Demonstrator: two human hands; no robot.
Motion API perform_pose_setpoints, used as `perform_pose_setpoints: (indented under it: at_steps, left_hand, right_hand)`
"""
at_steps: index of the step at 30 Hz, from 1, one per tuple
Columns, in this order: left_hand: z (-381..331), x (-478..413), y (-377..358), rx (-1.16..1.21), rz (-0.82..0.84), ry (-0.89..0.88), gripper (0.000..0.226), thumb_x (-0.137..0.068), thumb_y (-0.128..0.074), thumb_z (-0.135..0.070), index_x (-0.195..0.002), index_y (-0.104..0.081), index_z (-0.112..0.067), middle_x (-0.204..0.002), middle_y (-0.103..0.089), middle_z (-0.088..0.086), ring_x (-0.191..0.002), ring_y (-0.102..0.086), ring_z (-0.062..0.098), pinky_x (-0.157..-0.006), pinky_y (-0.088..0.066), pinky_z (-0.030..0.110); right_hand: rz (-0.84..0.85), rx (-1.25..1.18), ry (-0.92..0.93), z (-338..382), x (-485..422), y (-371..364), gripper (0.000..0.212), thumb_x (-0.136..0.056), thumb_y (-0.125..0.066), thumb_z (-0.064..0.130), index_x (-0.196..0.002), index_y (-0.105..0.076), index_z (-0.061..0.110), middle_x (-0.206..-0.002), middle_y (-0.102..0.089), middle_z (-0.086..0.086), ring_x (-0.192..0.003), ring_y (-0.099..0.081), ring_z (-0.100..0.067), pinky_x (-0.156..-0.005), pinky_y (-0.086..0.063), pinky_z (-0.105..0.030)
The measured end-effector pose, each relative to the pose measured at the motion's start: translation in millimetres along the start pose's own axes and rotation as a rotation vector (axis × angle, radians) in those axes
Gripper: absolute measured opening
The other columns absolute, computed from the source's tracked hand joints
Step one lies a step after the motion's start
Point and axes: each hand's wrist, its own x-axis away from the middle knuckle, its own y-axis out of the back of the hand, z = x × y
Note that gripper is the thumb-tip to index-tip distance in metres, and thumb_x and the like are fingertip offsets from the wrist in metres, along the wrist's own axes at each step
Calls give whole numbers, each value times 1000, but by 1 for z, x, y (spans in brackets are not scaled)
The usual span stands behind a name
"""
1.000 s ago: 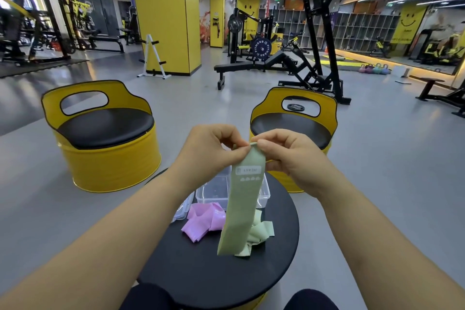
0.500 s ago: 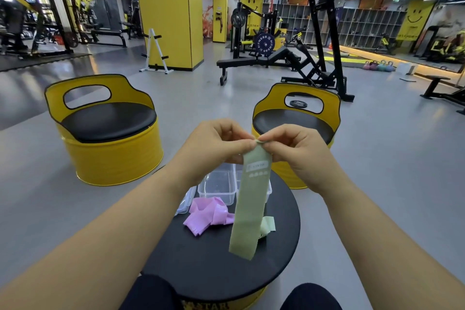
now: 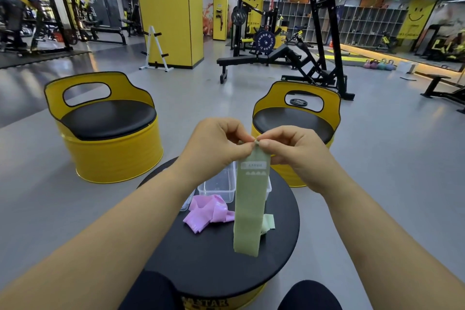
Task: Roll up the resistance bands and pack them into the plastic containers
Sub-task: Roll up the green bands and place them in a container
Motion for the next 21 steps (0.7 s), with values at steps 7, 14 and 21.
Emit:
perform_pose_setpoints:
  at_steps: [7,14,21]
  left_hand:
    - [7,-1,-1,3,-1,12,26,-78,-70,-1,-62,-63,-21,-70,-66,3,-67,-59,9,-64,-48,17]
    - [10,0,0,156,1,140,16,-78,-72,-3,-71,-66,-16,-75,-69,8,-66,-63,10,-60,-51,22]
    - [4,-1,3,235,23,232,9,-81,-72,-11,-87,-71,-4,-85,-73,15,-72,-69,15,-65,-57,24]
  right_hand:
    - [-10,25,-50,0,-2,-1,13,-84,-65,3,-94,-68,9,-77,-72,-2,-69,-69,-6,-58,-52,-16]
    - [1,67,-32,6,-4,-4,14,-82,-66,-2,-83,-71,10,-68,-70,7,-64,-67,-1,-57,-50,-13]
    - [-59,124,38,4,-4,-4,11,-82,-67,0,-89,-72,7,-81,-72,-2,-73,-69,-5,-65,-53,-15]
